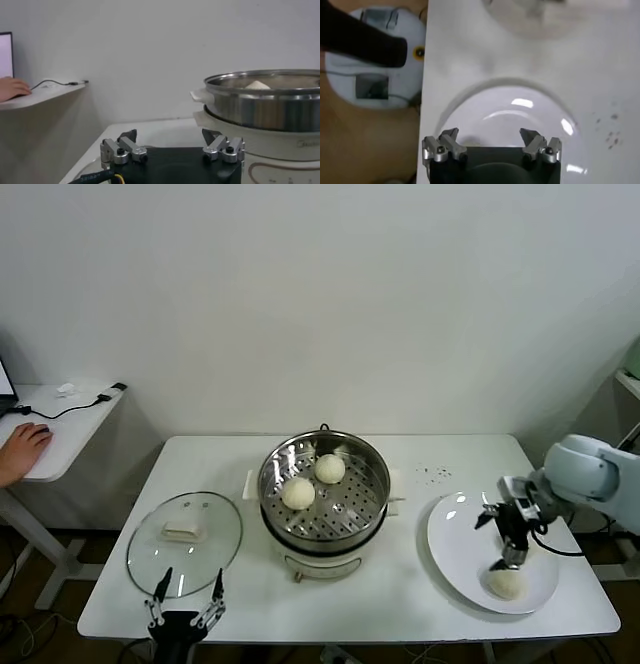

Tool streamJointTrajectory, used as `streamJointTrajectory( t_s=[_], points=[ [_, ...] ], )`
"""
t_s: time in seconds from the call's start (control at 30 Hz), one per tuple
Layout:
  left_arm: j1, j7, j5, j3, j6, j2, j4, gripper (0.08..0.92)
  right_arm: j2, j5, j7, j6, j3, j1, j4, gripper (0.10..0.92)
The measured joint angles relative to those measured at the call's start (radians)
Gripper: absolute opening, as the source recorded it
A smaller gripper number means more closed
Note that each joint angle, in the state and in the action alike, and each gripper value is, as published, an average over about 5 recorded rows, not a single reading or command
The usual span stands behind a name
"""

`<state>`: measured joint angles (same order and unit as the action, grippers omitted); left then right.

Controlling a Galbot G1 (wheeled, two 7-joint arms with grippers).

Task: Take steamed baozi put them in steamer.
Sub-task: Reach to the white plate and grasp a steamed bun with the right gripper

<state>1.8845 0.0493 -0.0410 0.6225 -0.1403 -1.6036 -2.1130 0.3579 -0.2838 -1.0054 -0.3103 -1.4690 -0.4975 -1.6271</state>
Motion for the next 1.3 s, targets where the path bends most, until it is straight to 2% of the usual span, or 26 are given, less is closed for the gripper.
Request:
streamJointTrajectory(
  t_s=[0.67,0.77,0.93,1.3],
  points=[
    [-0.018,-0.001,-0.013,0.007,0.012,-0.005,0.026,0.823,0.048,0.176,0.007,0.028,0.137,0.274,0.151,0.819],
    [-0.019,-0.001,-0.014,0.007,0.013,-0.005,0.028,0.823,0.057,0.187,0.005,0.033,0.148,0.292,0.166,0.784],
    [-0.023,-0.001,-0.019,0.004,0.014,-0.005,0.029,0.823,0.073,0.195,0.005,0.036,0.172,0.311,0.185,0.674],
    [-0.022,-0.001,-0.021,0.005,0.014,-0.006,0.030,0.823,0.092,0.193,-0.004,0.043,0.199,0.321,0.205,0.587]
  ],
)
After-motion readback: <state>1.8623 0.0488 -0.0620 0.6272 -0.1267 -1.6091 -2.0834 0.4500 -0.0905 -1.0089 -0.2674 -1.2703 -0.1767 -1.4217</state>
